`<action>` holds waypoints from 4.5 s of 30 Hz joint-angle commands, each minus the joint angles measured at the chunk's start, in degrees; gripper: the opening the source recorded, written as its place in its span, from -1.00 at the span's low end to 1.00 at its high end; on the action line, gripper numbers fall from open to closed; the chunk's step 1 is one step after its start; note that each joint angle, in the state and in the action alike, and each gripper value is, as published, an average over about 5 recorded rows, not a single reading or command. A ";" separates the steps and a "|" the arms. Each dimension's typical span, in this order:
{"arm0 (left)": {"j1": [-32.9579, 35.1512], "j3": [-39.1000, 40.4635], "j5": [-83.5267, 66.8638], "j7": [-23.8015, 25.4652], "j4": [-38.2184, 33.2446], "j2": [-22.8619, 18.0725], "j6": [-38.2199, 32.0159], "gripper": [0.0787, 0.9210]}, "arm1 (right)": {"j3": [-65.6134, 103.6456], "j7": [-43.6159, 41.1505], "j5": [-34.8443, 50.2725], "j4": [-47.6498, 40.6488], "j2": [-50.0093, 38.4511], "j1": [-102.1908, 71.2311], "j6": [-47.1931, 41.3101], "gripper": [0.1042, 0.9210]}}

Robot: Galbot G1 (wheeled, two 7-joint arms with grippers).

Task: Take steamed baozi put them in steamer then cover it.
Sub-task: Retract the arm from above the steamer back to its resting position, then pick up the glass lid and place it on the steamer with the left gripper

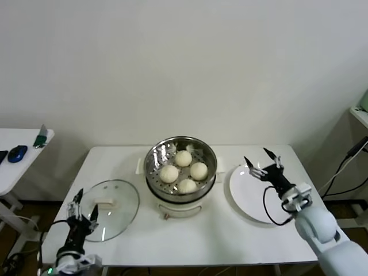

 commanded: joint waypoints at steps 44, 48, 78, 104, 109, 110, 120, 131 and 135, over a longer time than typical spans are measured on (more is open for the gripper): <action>-21.20 3.46 15.52 -8.34 31.47 0.56 -7.57 0.77 | 10.09 -3.92 -8.99 -2.46 8.56 -8.83 -0.74 0.76; -21.85 3.77 14.93 -9.09 31.83 0.76 -7.60 0.77 | 10.13 -4.34 -9.69 -2.67 8.82 -9.14 -0.39 0.76; -21.14 4.51 12.60 -8.73 32.19 1.75 -8.06 -0.54 | 10.12 -5.73 -12.37 -4.01 10.56 -9.06 1.31 0.76; -4.98 6.77 15.41 -5.96 -5.41 13.48 23.51 -0.83 | 9.52 -6.04 -11.77 -7.24 6.39 -5.45 1.79 0.76; -8.22 11.54 9.19 -4.65 -8.41 20.14 29.15 -0.83 | 8.38 -5.93 -12.05 -8.47 6.13 -3.85 1.80 0.76; -8.98 12.84 8.23 -4.39 -8.89 21.47 30.06 -0.83 | 8.10 -5.89 -12.15 -8.69 6.14 -3.58 1.78 0.76; -23.11 32.98 5.53 -0.20 -7.58 23.03 36.76 -0.83 | 6.29 -5.61 -13.56 -10.46 6.69 -1.84 1.80 0.76; -38.28 43.73 14.96 13.98 3.16 10.27 36.81 -0.83 | 7.55 -5.72 -14.10 -12.33 6.39 -1.82 2.54 0.76; -42.60 45.72 16.63 15.83 6.06 6.56 36.81 -0.83 | 8.44 -5.81 -14.15 -12.91 6.28 -2.09 2.84 0.76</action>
